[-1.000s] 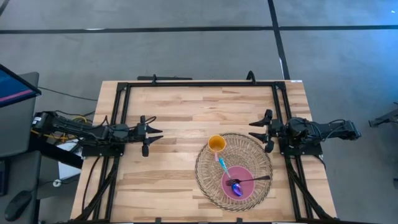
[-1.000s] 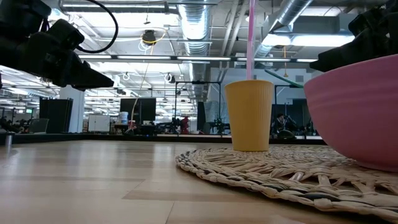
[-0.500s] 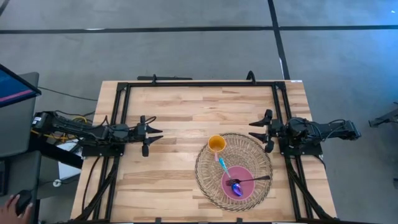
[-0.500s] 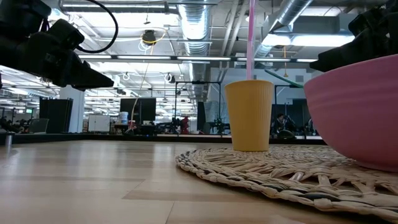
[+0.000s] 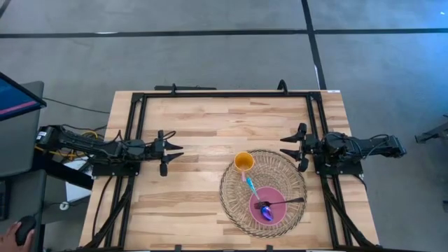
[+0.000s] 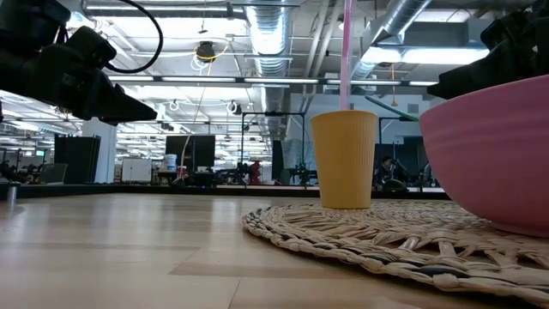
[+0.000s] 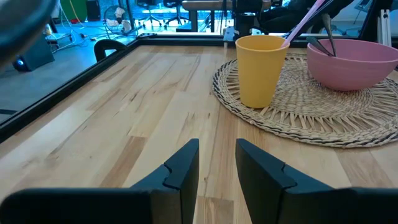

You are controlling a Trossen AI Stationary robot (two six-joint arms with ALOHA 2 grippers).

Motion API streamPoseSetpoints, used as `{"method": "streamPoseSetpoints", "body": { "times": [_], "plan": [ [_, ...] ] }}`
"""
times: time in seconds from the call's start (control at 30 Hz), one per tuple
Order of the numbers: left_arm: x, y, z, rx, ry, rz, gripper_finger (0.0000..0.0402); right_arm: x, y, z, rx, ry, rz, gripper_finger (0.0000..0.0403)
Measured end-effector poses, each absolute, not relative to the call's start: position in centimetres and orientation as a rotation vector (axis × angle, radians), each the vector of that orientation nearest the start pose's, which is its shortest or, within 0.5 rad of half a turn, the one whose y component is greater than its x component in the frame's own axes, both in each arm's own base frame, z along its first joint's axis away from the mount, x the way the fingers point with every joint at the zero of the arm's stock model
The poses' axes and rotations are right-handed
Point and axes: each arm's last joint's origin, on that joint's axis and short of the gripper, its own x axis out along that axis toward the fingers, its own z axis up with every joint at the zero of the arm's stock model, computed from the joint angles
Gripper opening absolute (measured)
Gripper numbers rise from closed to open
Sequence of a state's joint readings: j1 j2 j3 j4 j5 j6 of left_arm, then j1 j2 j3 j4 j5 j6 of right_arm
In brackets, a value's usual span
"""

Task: Pick & Place Utensil
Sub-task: Return to Home Position

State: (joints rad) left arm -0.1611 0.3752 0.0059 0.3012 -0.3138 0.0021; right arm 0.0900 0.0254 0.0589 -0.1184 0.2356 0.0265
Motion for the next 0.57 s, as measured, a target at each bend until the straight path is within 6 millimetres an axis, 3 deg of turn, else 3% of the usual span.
{"method": "streamPoseSetpoints", "body": {
  "times": [0.57],
  "plan": [
    [11.95, -1.04, 16.19, 0.017, 0.06, 0.153, 0.0106, 9.47, 0.18, 17.03, 0.013, 0.082, -0.147, 0.0196]
  ]
}}
